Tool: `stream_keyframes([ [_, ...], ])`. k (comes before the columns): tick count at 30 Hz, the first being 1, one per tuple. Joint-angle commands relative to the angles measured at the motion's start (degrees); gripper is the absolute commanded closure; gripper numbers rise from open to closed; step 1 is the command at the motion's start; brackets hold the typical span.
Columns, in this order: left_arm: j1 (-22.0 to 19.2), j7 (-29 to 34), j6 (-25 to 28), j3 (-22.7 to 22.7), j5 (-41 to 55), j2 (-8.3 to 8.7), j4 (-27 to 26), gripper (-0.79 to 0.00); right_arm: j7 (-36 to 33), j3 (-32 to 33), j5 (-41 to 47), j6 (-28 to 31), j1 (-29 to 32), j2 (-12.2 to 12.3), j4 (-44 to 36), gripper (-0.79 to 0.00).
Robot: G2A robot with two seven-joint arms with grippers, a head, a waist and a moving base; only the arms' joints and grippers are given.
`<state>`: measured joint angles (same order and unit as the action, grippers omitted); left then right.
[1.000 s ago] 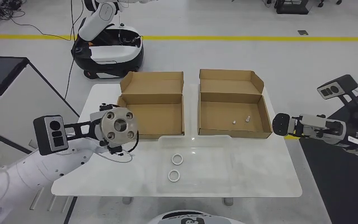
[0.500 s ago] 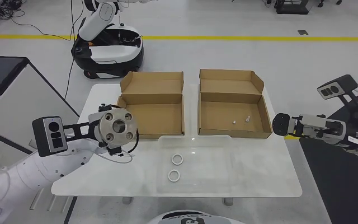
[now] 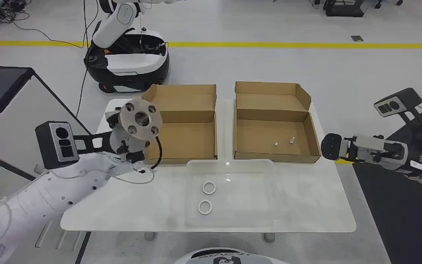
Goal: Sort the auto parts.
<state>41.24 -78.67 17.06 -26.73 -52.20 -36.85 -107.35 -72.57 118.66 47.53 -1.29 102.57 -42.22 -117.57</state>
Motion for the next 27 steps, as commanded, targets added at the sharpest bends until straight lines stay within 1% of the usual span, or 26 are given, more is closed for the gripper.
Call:
stream_keyframes([
  [1, 0.36, 6.37, 0.6, -0.8, 0.72, -0.12, 1.38, 0.0, 0.0, 0.0, 0.0, 0.0, 0.0, 0.0, 0.0, -0.785],
  [5, 0.62, 18.61, 1.22, -2.76, -1.88, 0.03, 2.09, 0.0, 0.0, 0.0, 0.0, 0.0, 0.0, 0.0, 0.0, -0.785],
  [8, 1.0, 28.14, 1.8, -4.45, -5.76, 0.6, 1.91, 0.0, 0.0, 0.0, 0.0, 0.0, 0.0, 0.0, 0.0, -0.785],
  [11, 2.09, 34.58, 2.05, -6.43, -7.63, 1.24, 1.15, 0.0, 0.0, 0.0, 0.0, 0.0, 0.0, 0.0, 0.0, -0.785],
  [12, 2.52, 35.85, 2.15, -7.09, -7.17, 1.36, 0.65, 0.0, 0.0, 0.0, 0.0, 0.0, 0.0, 0.0, 0.0, -0.785],
  [13, 2.65, 37.05, 2.54, -7.82, -6.91, 1.44, 0.27, 0.0, 0.0, 0.0, 0.0, 0.0, 0.0, 0.0, 0.0, -0.785],
  [15, 2.06, 41.44, 3.77, -9.1, -8.02, 1.47, -0.17, 0.0, 0.0, 0.0, 0.0, 0.0, 0.0, 0.0, 0.0, -0.785],
  [16, 1.81, 42.51, 4.35, -9.61, -6.99, 1.29, -0.46, 0.0, 0.0, 0.0, 0.0, 0.0, 0.0, 0.0, 0.0, -0.785],
  [18, 0.31, 47.87, 5.82, -10.4, -7.54, 0.9, 0.08, 0.0, 0.0, 0.0, 0.0, 0.0, 0.0, 0.0, 0.0, -0.785],
  [20, -1.1, 51.44, 7.53, -10.59, -6.23, 0.14, 0.85, 0.0, 0.0, 0.0, 0.0, 0.0, 0.0, 0.0, 0.0, -0.785],
  [21, -1.96, 53.41, 7.93, -10.64, -5.25, -0.33, 1.68, 0.0, 0.0, 0.0, 0.0, 0.0, 0.0, 0.0, 0.0, -0.785],
  [23, -4.37, 56.01, 9.12, -10.61, -6.18, -1.39, 3.11, 0.0, 0.0, 0.0, 0.0, 0.0, 0.0, 0.0, 0.0, -0.785],
  [27, -9.33, 63.36, 13.31, -8.62, -9.08, -3.94, 7.42, 0.0, 0.0, 0.0, 0.0, 0.0, 0.0, 0.0, 0.0, -0.785],
])
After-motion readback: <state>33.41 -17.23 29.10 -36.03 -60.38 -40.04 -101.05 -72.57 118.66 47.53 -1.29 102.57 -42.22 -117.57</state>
